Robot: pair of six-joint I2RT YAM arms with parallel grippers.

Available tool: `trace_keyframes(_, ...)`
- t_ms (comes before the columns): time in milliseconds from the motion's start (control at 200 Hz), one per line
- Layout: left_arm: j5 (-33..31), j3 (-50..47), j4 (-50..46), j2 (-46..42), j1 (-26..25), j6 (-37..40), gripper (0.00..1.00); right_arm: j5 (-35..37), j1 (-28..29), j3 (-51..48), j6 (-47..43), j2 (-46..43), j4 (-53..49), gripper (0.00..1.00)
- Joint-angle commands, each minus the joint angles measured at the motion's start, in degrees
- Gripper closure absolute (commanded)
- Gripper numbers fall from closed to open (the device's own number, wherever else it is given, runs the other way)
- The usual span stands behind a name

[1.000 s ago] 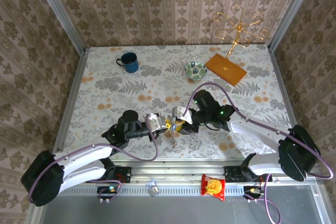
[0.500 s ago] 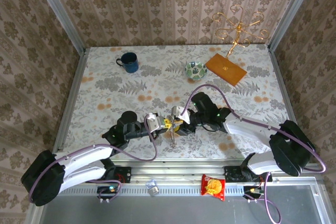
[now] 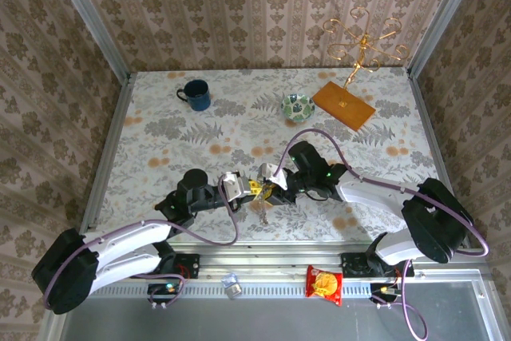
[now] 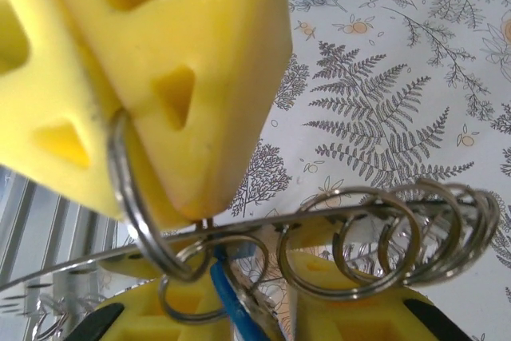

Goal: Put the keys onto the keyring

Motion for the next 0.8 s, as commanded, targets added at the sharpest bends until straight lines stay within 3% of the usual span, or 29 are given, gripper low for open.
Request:
trace_keyframes(0,0.5,-0.6,1.4,-1.5,0.2,-0.4,1.00,-0.6,0.0,0.3,-0.7,-3.2,-2.5,0.81)
trace_keyframes(250,-0.3,-0.1,-1.0,-2.2,0.1,0.9,1.00,0.4,-0.1,1.3,-1.6,-5.2,-6.6,1.00)
trace_keyframes(795,-1.0,1.8,-6.1,-1.0,0.1,2.9,1.00,7.1,0.9,10.6,-6.1,-9.7,-21.5,1.00)
